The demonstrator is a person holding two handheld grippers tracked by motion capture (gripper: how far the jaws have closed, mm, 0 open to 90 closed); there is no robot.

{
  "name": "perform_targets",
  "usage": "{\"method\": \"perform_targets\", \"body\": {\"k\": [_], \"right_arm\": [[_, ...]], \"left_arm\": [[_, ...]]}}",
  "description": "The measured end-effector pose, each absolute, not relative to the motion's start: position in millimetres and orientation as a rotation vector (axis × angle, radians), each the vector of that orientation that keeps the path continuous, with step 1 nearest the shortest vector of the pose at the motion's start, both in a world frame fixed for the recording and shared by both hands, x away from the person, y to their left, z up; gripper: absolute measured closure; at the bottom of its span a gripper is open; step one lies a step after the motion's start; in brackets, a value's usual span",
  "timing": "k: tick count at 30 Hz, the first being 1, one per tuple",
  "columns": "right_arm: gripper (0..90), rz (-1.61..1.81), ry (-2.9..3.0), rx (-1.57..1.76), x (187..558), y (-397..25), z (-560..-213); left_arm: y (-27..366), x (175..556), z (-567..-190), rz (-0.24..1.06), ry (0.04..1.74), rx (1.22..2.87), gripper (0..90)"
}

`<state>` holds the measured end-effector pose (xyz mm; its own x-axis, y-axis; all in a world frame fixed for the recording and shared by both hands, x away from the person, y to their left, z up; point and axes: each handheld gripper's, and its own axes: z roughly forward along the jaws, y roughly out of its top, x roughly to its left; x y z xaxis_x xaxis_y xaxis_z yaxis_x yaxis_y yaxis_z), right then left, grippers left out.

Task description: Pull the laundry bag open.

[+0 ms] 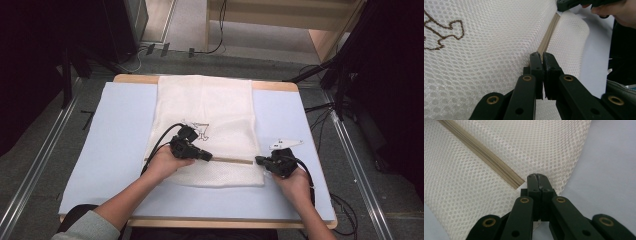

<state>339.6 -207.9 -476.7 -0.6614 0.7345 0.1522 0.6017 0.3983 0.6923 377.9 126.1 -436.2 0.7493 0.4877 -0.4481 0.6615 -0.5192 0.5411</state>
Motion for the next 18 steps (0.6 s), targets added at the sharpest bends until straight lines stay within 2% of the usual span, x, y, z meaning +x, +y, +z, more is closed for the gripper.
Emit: {"method": "perform_targets", "body": {"k": [18], "right_arm": [[90.0,1.107,2.474,1.201,339,-207,-476]], "left_arm": [[166,373,-431,-0.288,0.900,2.192,88.6]]}}
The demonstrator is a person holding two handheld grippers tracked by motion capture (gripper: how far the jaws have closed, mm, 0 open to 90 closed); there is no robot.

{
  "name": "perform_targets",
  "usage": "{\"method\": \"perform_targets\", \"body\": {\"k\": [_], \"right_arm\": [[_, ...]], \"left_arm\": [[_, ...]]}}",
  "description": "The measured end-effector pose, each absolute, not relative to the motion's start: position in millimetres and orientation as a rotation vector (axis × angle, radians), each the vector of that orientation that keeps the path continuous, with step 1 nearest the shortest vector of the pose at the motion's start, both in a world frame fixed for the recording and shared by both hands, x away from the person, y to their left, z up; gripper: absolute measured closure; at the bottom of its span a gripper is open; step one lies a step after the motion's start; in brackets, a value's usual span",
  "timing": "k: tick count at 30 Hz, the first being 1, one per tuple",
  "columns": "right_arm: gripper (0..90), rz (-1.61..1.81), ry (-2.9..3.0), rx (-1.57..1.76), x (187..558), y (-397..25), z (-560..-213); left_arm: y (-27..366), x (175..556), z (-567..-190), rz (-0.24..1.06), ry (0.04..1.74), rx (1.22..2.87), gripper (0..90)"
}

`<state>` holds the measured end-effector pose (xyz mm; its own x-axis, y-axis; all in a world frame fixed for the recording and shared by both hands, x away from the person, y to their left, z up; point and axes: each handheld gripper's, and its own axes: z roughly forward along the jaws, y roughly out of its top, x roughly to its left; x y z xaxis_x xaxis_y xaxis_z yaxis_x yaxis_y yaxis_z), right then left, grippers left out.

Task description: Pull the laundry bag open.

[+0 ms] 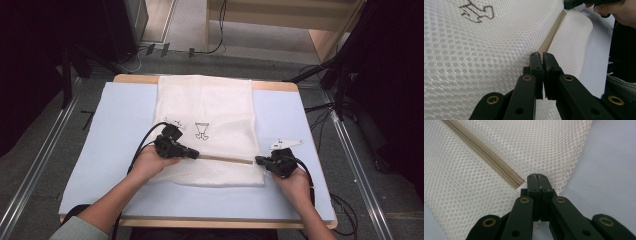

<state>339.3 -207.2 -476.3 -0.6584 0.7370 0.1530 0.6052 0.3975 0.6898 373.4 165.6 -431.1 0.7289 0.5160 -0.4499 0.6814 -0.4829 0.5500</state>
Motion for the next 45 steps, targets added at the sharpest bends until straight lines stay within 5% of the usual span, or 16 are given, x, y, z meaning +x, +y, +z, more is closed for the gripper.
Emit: {"method": "perform_targets", "body": {"k": [45], "right_arm": [[90.0,1.133,2.477,1.185,340,-210,-478]], "left_arm": [[218,370,-419,-0.263,0.964,2.145,88.6]]}}
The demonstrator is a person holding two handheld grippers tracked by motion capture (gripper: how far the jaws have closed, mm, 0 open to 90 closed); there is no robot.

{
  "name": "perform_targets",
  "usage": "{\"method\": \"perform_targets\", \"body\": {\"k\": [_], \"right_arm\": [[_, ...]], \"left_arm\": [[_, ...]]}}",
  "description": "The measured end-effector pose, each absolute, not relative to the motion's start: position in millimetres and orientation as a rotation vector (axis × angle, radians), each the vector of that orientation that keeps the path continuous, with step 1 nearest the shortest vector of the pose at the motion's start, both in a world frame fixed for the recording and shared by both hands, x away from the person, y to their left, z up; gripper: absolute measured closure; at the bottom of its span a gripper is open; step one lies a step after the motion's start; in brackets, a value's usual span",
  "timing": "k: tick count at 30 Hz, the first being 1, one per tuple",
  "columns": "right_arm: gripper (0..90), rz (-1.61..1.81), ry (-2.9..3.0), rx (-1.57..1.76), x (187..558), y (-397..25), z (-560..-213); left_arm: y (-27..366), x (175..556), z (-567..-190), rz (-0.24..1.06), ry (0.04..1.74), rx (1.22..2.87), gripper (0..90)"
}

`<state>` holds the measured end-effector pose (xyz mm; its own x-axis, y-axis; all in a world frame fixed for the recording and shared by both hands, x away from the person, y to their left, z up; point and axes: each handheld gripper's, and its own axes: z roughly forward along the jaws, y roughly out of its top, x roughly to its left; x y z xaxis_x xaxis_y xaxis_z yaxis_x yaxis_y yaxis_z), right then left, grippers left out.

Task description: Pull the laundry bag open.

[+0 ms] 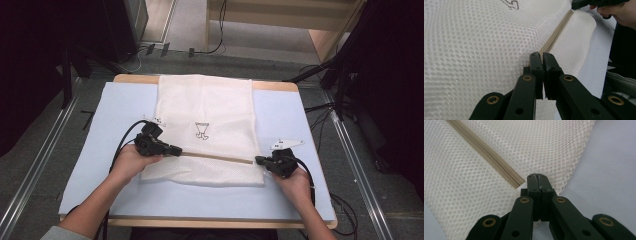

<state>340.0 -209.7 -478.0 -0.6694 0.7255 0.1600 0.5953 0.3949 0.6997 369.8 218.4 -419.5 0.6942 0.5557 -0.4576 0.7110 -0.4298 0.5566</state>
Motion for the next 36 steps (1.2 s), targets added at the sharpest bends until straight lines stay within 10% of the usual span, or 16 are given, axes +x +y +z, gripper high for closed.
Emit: {"method": "perform_targets", "body": {"k": [36], "right_arm": [[90.0,1.133,2.475,1.185,340,-210,-478]], "left_arm": [[262,366,-418,-0.232,1.034,2.132,88.6]]}}
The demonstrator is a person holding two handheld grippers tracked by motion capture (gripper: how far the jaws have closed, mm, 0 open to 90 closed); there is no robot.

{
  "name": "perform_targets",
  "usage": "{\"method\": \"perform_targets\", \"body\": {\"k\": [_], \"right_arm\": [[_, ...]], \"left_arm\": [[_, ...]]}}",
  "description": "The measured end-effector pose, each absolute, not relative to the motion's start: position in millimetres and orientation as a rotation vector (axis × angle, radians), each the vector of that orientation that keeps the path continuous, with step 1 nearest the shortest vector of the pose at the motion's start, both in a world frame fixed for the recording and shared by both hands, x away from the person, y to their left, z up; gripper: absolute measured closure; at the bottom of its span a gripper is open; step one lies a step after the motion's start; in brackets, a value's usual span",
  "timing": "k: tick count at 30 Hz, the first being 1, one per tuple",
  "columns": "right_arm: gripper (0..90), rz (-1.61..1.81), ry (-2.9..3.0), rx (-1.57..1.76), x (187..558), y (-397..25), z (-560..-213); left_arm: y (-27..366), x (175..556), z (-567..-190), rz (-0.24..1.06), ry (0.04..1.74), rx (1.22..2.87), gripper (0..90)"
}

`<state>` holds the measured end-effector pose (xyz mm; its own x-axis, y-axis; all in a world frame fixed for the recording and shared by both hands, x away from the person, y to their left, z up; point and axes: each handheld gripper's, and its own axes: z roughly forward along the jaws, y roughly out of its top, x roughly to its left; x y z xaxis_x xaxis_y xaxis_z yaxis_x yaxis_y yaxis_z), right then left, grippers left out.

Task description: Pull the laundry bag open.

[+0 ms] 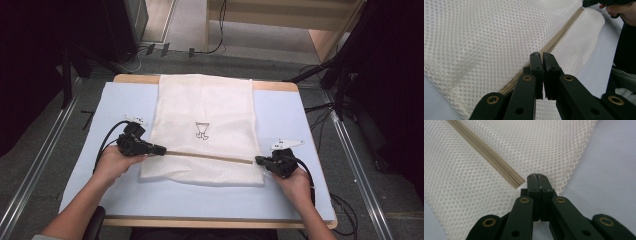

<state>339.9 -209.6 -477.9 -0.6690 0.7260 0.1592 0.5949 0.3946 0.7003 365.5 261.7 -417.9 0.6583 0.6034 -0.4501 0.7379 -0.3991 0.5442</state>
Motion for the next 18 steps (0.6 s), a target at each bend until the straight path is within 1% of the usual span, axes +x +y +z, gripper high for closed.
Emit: {"method": "perform_targets", "body": {"k": [8,18], "right_arm": [[90.0,1.134,2.473,1.187,340,-210,-478],[90.0,1.135,2.474,1.188,340,-210,-478]], "left_arm": [[264,366,-418,-0.247,1.049,2.120,88.6],[287,361,-418,-0.225,1.094,2.086,88.6]]}}
